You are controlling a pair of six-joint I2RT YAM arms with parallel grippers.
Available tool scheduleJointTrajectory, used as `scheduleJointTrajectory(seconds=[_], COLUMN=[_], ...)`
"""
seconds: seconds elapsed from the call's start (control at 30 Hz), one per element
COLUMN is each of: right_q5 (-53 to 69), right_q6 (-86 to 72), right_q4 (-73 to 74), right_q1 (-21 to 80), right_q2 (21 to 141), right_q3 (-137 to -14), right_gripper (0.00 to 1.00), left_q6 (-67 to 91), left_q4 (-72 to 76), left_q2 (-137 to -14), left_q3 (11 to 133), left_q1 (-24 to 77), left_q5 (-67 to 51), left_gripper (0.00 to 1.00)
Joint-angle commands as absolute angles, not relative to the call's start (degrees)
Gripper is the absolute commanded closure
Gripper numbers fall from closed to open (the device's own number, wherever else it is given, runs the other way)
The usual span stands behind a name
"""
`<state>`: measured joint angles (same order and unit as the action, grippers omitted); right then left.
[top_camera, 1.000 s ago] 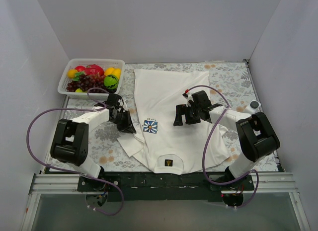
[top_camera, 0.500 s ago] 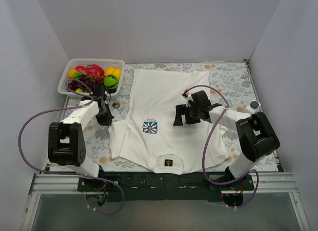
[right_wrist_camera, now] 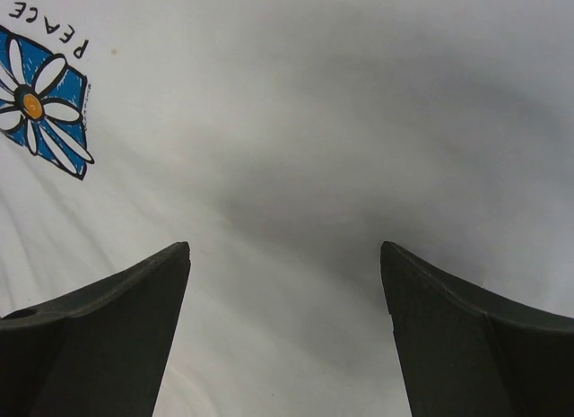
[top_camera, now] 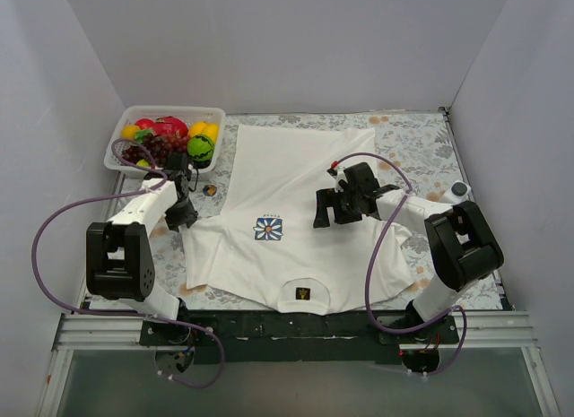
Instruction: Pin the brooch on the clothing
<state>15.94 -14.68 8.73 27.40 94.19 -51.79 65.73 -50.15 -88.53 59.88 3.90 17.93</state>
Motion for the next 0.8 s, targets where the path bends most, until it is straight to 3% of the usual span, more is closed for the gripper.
scheduleJointTrajectory(seconds=[0.0,0.1,0.2,0.3,0.37,0.4,0.43,0.47,0.53,0.77], right_q5=[15.3,17.0,18.2,18.0,18.0,17.9,17.9,17.9,17.8,17.3], right_q6=[-13.1,-12.3,-11.8,-11.3,-10.9,-10.9,-10.6,-10.7,-10.7,-11.9], right_q4=[11.3,11.3,11.5,12.4,12.7,12.7,12.7,12.8,13.2,13.1], right_q1=[27.4,27.4,27.7,28.4,29.3,29.6,30.1,30.4,31.1,31.8], right_q2=[94.1,92.3,90.5,89.6,89.3,89.3,89.5,90.0,90.5,93.4], right_q3=[-54.3,-54.8,-55.6,-56.3,-56.8,-56.9,-57.0,-57.1,-57.7,-57.6], right_gripper=[0.06,0.06,0.06,0.07,0.07,0.07,0.07,0.07,0.07,0.07], left_q6=[64.3,62.5,61.7,61.6,61.9,62.3,62.7,63.1,65.0,70.2], left_q4=[-50.6,-49.4,-46.2,-43.0,-40.4,-39.6,-39.1,-37.7,-36.6,-32.3], left_q2=[-85.6,-84.4,-81.0,-78.4,-76.9,-76.7,-76.8,-77.0,-77.9,-79.5], left_q3=[63.4,65.7,66.1,65.1,63.4,62.7,61.0,60.1,58.4,50.3], left_q1=[3.2,3.3,3.8,4.5,4.9,5.8,6.3,6.8,8.8,16.6], left_q5=[20.4,15.2,8.5,2.3,-4.3,-5.9,-7.4,-10.6,-12.7,-14.1], left_gripper=[0.19,0.07,0.07,0.14,0.32,0.45,0.68,0.81,0.99,1.0])
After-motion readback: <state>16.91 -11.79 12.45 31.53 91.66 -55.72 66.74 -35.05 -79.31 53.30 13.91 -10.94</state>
